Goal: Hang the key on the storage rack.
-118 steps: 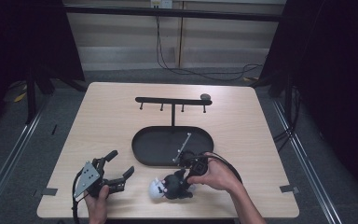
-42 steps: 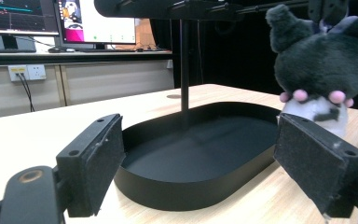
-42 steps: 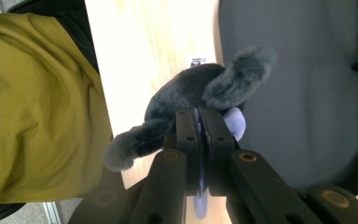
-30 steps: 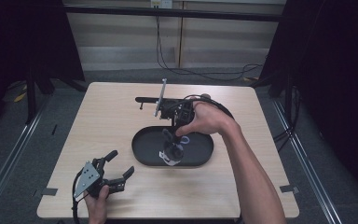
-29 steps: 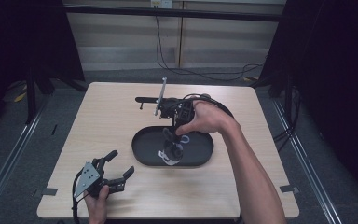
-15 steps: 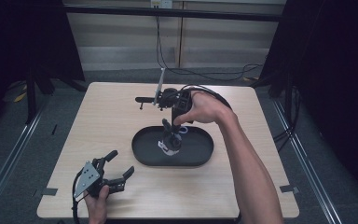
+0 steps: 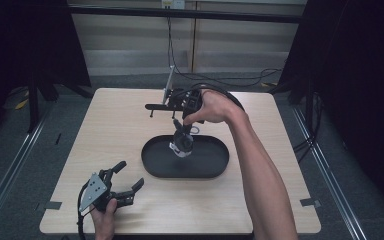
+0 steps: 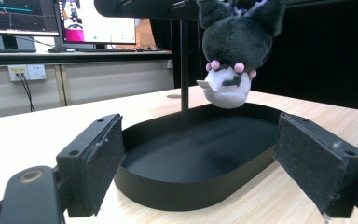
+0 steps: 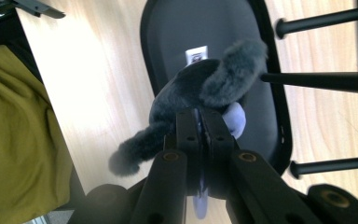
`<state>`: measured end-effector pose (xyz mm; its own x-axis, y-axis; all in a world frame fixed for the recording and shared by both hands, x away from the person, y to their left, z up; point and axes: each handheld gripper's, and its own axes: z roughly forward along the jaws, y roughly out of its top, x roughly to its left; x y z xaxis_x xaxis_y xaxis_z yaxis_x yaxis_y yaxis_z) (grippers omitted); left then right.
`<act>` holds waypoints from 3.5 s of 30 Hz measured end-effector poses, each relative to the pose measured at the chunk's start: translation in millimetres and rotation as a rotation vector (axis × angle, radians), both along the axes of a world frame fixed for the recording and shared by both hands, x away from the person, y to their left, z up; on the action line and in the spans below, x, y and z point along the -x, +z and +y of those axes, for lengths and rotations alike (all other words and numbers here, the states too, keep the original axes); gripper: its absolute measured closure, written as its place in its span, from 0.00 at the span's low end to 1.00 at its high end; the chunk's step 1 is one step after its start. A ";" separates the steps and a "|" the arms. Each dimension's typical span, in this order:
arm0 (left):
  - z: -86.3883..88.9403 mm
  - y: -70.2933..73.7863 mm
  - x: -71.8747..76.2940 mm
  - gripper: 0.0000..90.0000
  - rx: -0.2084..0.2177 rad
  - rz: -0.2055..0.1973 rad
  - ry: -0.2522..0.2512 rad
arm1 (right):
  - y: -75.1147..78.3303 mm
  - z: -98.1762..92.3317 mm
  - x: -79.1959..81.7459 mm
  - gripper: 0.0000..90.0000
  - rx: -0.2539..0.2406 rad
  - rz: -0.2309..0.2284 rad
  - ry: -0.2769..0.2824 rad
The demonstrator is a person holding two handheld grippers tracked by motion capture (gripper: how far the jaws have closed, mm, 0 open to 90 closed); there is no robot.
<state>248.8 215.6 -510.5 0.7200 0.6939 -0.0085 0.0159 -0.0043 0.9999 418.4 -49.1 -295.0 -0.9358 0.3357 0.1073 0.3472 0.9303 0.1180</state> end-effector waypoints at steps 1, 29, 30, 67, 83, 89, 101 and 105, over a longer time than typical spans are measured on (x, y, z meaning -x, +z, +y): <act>0.0 0.0 0.0 0.17 0.000 0.000 0.000 | 0.5 0.3 -3.0 0.97 0.009 0.008 0.002; 0.0 -0.1 0.1 0.17 0.003 0.002 -0.007 | -11.2 5.3 -43.0 0.97 0.042 -0.009 -0.029; 0.0 -0.1 0.1 0.17 0.003 0.002 -0.007 | -11.2 5.3 -43.0 0.97 0.042 -0.009 -0.029; -0.2 -0.1 0.4 0.17 0.006 0.003 -0.012 | -17.4 -6.2 -52.2 0.95 0.032 -0.084 -0.043; 0.9 0.3 -0.7 0.17 -0.010 -0.011 -0.016 | -12.7 -17.1 -45.2 0.84 -0.077 -0.111 -0.071; -0.1 -0.1 0.4 0.17 0.005 0.002 -0.012 | -8.0 -20.1 -38.7 0.68 -0.151 -0.105 -0.093; -0.2 -0.1 0.2 0.17 0.006 0.000 -0.013 | -5.8 -34.2 -11.3 0.46 -0.286 -0.099 -0.122; 0.3 0.1 -0.2 0.17 -0.001 -0.005 -0.014 | -10.3 -40.9 -0.8 0.41 -0.352 -0.103 -0.135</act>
